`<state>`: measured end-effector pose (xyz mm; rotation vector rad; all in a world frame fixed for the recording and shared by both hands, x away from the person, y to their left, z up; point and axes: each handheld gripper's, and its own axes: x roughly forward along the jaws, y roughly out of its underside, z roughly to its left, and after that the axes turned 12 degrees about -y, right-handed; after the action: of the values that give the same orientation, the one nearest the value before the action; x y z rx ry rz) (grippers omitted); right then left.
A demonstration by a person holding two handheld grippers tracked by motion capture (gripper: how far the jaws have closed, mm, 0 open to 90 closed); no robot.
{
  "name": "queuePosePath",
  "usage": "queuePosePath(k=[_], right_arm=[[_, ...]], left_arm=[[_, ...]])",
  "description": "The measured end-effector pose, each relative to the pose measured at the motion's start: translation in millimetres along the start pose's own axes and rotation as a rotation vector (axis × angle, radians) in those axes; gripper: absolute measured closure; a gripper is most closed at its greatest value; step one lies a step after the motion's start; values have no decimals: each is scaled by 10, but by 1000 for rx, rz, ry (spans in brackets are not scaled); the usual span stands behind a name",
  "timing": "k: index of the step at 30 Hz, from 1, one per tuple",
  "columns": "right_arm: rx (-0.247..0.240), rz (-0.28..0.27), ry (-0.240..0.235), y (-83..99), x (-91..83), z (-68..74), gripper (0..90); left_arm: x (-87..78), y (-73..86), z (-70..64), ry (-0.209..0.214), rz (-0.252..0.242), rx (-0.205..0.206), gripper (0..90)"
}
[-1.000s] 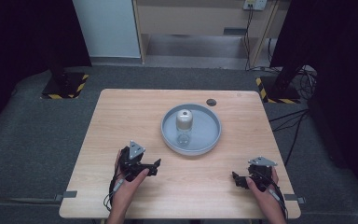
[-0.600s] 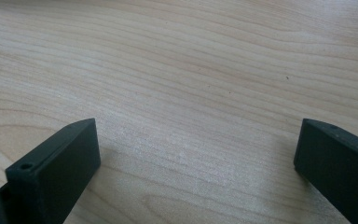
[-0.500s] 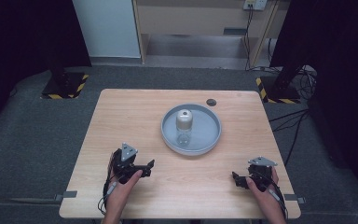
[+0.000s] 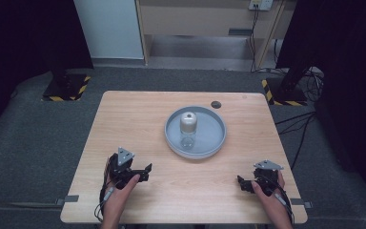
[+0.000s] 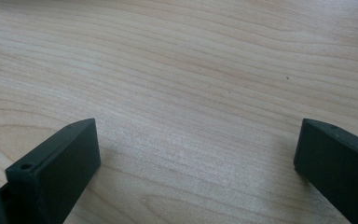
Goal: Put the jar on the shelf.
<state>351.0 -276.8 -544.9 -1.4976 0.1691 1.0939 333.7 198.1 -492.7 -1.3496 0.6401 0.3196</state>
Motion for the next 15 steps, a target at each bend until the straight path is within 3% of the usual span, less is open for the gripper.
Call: queuePosePath(k=[6, 15], right_arm=[[0, 0, 0, 0, 0, 0, 3], [0, 0, 0, 0, 0, 0, 3]], left_arm=[[16, 55, 88, -32, 22, -24, 25], [68, 146, 214, -88, 101, -39, 26]])
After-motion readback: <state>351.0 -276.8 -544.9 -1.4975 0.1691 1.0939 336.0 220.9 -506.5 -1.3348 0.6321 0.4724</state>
